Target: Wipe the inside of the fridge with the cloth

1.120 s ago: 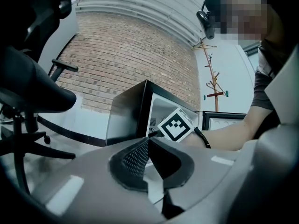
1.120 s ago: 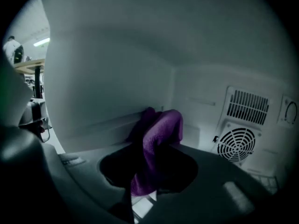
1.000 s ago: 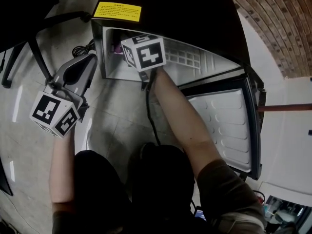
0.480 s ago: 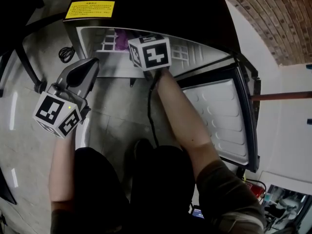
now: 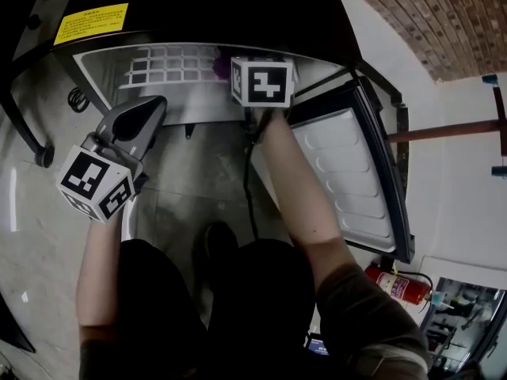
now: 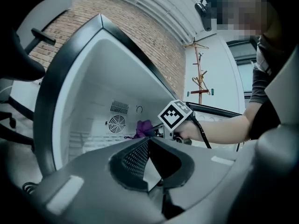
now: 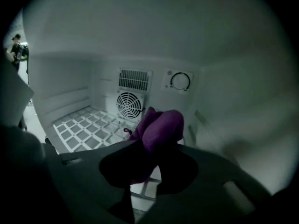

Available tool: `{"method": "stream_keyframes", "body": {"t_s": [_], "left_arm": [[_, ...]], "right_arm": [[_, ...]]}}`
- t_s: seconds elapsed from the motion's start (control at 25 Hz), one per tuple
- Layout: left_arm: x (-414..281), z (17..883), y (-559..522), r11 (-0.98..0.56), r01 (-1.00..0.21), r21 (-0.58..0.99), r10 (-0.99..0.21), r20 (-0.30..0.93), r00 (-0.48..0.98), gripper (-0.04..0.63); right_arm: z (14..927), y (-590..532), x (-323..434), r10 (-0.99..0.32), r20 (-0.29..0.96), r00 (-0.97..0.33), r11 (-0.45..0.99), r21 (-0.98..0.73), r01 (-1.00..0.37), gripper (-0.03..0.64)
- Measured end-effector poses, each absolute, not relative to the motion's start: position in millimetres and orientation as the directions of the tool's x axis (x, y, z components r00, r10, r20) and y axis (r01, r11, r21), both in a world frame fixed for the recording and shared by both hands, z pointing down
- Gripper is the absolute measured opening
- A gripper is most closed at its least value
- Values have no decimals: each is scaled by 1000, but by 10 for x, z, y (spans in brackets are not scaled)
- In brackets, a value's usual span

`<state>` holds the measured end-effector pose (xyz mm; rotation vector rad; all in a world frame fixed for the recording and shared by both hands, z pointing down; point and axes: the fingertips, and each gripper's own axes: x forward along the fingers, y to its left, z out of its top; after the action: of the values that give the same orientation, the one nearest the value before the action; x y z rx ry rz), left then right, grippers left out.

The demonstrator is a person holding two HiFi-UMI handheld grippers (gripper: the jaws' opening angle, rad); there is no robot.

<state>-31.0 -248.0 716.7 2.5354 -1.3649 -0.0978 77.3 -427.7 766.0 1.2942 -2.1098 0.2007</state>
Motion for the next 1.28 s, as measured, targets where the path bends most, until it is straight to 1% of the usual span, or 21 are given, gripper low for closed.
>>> {"method": "stream_keyframes", "body": {"t_s": [0.12, 0.2, 0.32, 0.4, 0.48, 0.68, 0.84, 1.16, 1.24, 1.28], "left_arm": [[-227, 7174, -2497, -537, -801, 263, -820, 61, 570, 17], [-190, 7164, -2501, -542, -799, 261, -817, 60, 574, 17], [-188, 7143, -2506, -544, -800, 253, -818, 55, 573, 17], [-208, 7127, -2511, -538, -804, 253, -822, 52, 567, 17], [-217, 7120, -2504, -535, -805, 256, -824, 52, 564, 17], [-235, 7130, -2467, -537, -809, 239, -821, 73, 567, 17], [-303, 7180, -2470, -531, -814, 236, -825, 79, 560, 17], [-238, 7307, -2465, -550, -801, 236, -808, 95, 582, 17], [-264, 7418, -2446, -555, -800, 229, -805, 97, 586, 17], [-275, 7464, -2426, -559, -798, 227, -802, 99, 589, 17]], "right_arm": [[7639, -4311, 971, -773, 578, -261, 442, 195, -876, 77], [7574, -4283, 1005, -788, 548, -282, 433, 166, -886, 77], [7262, -4223, 933, -839, 421, -344, 438, 150, -886, 77], [7025, -4232, 936, -879, 336, -337, 410, 172, -896, 77], [6900, -4279, 987, -904, 297, -308, 373, 191, -908, 77], [7046, -4318, 1109, -894, 360, -267, 323, 103, -941, 78], [7262, -4243, 1220, -872, 425, -243, 261, -15, -965, 77], [7611, -3983, 1304, -807, 504, -310, 204, -255, -945, 77], [7638, -3895, 1274, -797, 494, -349, 222, -297, -929, 77], [7617, -3836, 1224, -793, 473, -383, 257, -311, -915, 77]]}}
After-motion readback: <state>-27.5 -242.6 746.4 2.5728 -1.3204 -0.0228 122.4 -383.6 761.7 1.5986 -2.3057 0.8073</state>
